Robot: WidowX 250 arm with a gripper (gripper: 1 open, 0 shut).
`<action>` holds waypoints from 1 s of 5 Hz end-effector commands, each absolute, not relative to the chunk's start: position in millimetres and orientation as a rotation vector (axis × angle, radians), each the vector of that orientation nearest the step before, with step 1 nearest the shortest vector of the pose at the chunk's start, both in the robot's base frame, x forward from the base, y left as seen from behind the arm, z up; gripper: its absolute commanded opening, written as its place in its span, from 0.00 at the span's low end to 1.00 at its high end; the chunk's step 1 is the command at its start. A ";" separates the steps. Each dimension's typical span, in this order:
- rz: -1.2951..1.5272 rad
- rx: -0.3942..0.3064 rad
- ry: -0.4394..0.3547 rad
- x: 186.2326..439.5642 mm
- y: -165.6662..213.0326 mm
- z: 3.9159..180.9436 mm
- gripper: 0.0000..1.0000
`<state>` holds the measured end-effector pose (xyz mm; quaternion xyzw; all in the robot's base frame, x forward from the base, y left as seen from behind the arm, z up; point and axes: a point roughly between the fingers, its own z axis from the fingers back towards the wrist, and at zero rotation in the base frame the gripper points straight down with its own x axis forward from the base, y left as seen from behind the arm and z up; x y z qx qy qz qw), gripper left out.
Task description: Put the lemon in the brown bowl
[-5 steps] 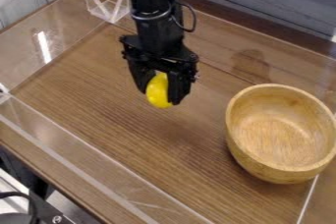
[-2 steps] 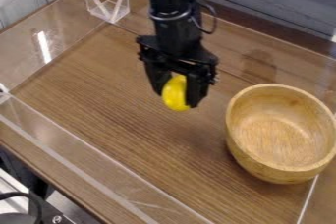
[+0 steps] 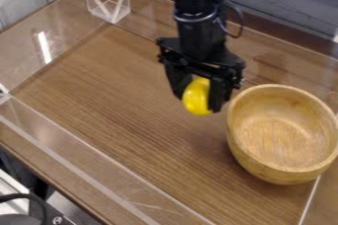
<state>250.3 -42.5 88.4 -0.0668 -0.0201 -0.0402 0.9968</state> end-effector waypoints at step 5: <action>-0.087 -0.157 -0.148 256.8 -77.2 122.0 0.00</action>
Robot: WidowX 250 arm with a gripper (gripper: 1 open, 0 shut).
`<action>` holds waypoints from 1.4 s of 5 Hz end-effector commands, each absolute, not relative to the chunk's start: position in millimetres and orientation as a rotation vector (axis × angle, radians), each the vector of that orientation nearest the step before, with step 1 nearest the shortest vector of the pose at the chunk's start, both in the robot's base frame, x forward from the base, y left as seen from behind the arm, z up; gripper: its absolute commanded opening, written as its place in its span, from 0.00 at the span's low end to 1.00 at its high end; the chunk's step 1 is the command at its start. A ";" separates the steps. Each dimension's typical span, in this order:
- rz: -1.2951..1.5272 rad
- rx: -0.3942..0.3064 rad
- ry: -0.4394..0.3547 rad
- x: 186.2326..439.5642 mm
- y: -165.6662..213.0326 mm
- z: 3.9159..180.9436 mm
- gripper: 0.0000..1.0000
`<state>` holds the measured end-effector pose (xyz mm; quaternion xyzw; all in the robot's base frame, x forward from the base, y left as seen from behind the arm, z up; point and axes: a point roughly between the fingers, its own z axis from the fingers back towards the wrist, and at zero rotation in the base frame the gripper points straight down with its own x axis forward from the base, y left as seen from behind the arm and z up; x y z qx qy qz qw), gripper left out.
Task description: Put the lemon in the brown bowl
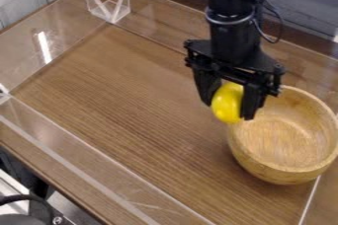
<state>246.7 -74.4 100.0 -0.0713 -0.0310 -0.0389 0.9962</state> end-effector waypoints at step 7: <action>-0.089 -0.163 -0.157 251.2 -98.2 126.6 0.00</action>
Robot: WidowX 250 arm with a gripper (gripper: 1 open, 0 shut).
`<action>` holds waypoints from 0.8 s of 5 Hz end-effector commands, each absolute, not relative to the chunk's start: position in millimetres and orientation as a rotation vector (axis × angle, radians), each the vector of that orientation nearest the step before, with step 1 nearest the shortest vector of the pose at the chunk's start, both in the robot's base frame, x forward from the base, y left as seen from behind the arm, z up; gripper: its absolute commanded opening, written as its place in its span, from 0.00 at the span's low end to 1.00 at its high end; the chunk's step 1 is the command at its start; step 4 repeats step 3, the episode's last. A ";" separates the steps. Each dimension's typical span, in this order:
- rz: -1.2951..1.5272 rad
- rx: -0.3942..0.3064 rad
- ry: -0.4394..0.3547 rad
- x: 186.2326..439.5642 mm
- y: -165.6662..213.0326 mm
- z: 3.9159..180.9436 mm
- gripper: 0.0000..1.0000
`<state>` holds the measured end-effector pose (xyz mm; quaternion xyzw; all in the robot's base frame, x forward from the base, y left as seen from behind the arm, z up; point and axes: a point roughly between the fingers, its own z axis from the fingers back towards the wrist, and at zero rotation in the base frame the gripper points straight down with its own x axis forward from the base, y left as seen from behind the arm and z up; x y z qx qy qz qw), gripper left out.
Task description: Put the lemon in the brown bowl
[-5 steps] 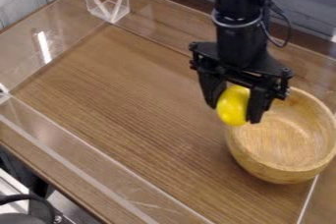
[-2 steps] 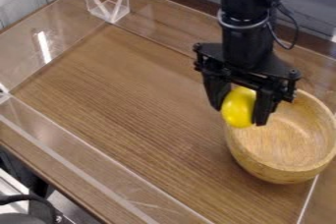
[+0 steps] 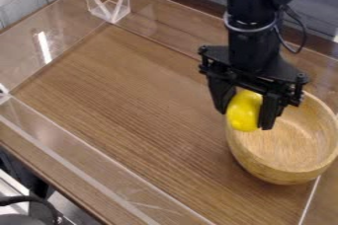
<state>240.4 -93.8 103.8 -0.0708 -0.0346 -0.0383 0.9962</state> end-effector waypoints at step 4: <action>-0.093 -0.173 -0.163 250.6 -107.3 125.7 0.00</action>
